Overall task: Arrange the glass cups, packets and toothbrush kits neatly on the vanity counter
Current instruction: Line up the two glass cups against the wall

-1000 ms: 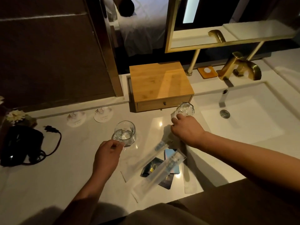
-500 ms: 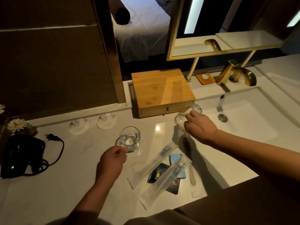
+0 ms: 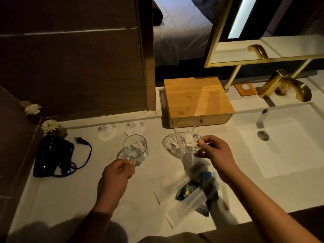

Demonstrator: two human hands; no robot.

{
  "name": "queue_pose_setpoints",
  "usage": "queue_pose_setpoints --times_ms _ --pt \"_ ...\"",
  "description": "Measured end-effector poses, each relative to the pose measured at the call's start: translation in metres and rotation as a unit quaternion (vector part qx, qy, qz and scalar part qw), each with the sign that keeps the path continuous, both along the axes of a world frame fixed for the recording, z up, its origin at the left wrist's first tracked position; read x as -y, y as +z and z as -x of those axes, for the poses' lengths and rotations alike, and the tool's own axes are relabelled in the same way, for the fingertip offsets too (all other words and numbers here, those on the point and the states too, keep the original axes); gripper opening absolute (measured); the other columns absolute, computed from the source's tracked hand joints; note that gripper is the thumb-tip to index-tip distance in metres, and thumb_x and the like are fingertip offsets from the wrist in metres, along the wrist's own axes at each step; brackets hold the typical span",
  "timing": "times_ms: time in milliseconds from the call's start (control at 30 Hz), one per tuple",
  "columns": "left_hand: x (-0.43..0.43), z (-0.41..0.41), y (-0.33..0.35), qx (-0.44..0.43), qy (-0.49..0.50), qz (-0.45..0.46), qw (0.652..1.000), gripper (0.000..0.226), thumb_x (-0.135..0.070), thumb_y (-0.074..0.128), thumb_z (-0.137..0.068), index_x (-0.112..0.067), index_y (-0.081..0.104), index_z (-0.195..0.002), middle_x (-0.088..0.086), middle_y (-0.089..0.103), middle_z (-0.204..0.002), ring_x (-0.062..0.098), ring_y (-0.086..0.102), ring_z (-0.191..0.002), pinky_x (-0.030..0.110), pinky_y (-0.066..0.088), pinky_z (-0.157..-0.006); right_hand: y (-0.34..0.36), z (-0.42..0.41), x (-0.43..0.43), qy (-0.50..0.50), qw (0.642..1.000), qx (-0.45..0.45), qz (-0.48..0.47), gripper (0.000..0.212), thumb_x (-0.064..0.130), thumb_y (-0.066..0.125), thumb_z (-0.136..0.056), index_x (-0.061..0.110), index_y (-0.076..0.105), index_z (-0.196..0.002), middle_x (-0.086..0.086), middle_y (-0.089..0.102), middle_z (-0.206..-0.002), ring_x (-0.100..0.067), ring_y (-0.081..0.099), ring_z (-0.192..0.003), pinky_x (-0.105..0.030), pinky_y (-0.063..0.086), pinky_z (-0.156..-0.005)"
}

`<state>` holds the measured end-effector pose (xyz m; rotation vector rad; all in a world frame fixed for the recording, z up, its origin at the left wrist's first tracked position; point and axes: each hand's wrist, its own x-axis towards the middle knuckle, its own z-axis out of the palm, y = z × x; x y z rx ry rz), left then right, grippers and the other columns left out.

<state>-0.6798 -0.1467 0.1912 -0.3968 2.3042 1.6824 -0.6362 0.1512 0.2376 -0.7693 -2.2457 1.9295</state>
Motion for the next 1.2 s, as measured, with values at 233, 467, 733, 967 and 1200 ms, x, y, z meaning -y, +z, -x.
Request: queue_pose_setpoints --times_ms 233,467,733,967,1200 --pt "0.03 -0.011 -0.017 0.025 0.037 0.003 0.999 0.019 -0.018 0.065 -0.088 -0.03 0.075 -0.077 -0.002 0.077 -0.073 0.02 0.076 -0.078 0.052 0.057 -0.09 -0.023 0.011 0.044 0.013 0.996 0.002 0.083 0.017 0.005 0.061 -0.091 0.002 0.065 -0.075 -0.012 0.068 -0.077 -0.028 0.069 -0.074 -0.047 0.061 -0.079" --pt "0.037 -0.02 -0.029 0.031 0.072 -0.021 0.997 0.024 -0.013 0.067 -0.088 -0.032 0.077 -0.077 -0.001 0.078 -0.072 0.022 0.076 -0.076 0.055 0.057 -0.09 -0.041 0.018 0.063 0.015 0.997 -0.014 0.074 0.031 0.024 0.066 -0.091 -0.005 0.062 -0.078 -0.024 0.065 -0.086 -0.036 0.068 -0.085 -0.041 0.062 -0.078" --pt "0.032 -0.028 -0.034 0.025 0.069 -0.036 0.997 0.006 -0.03 0.07 -0.074 -0.028 0.076 -0.074 -0.002 0.076 -0.07 0.027 0.076 -0.076 0.059 0.056 -0.089 -0.058 0.018 0.063 0.013 0.999 0.014 0.04 0.028 0.022 0.062 -0.093 0.0 0.064 -0.076 -0.021 0.065 -0.085 -0.022 0.06 -0.078 -0.033 0.053 -0.073" --pt "0.03 -0.028 -0.032 0.011 0.055 -0.018 0.998 0.012 -0.039 0.064 -0.07 -0.032 0.073 -0.074 -0.005 0.076 -0.077 0.027 0.075 -0.079 0.06 0.056 -0.087 -0.064 0.018 0.052 0.045 0.998 0.045 -0.009 0.022 0.021 0.063 -0.093 0.006 0.068 -0.078 -0.011 0.068 -0.083 -0.021 0.062 -0.077 -0.027 0.048 -0.068" --pt "0.031 -0.033 -0.032 -0.027 0.02 0.019 0.999 0.005 -0.04 0.069 -0.083 -0.035 0.069 -0.081 -0.011 0.069 -0.087 0.023 0.074 -0.08 0.059 0.058 -0.081 -0.052 0.023 0.038 0.084 0.988 0.053 -0.117 0.015 0.031 0.068 -0.089 0.021 0.068 -0.078 -0.001 0.071 -0.08 -0.02 0.07 -0.072 -0.038 0.058 -0.068"
